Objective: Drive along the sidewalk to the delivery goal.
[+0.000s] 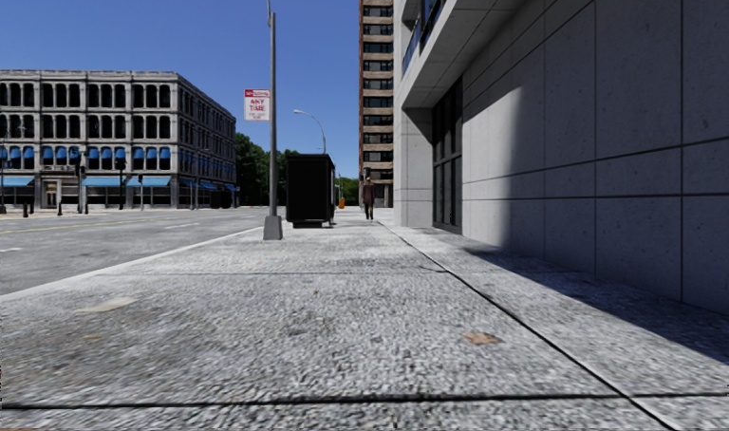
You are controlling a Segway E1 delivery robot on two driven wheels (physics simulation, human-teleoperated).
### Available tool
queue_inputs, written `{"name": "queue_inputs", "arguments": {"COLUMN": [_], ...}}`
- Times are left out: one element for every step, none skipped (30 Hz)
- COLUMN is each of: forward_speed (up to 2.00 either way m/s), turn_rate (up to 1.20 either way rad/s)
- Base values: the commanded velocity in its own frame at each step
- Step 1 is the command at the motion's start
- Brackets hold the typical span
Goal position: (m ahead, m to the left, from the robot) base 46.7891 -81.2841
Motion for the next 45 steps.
{"name": "queue_inputs", "arguments": {"forward_speed": [2.00,2.00,2.00,2.00,2.00,2.00,2.00,2.00,2.00,2.00,2.00,2.00,2.00,2.00,2.00,2.00,2.00,2.00,2.00,2.00,2.00,2.00,2.00,2.00,2.00,2.00,2.00,2.00,2.00,2.00,2.00,2.00,2.00,2.00,2.00,2.00,2.00,2.00,2.00,2.00,2.00,2.00,2.00,2.00,2.00], "turn_rate": [-0.01,0.00,0.00,0.00,0.00,0.00,0.00,0.00,0.00,0.00,0.00,0.00,0.00,0.00,0.00,0.00,0.00,0.00,0.00,0.00,0.00,0.00,0.00,0.00,0.00,0.00,0.00,0.00,0.00,0.00,0.00,0.00,0.00,0.00,0.00,0.00,0.00,0.00,0.00,0.00,0.00,0.00,0.00,0.00,0.00]}}
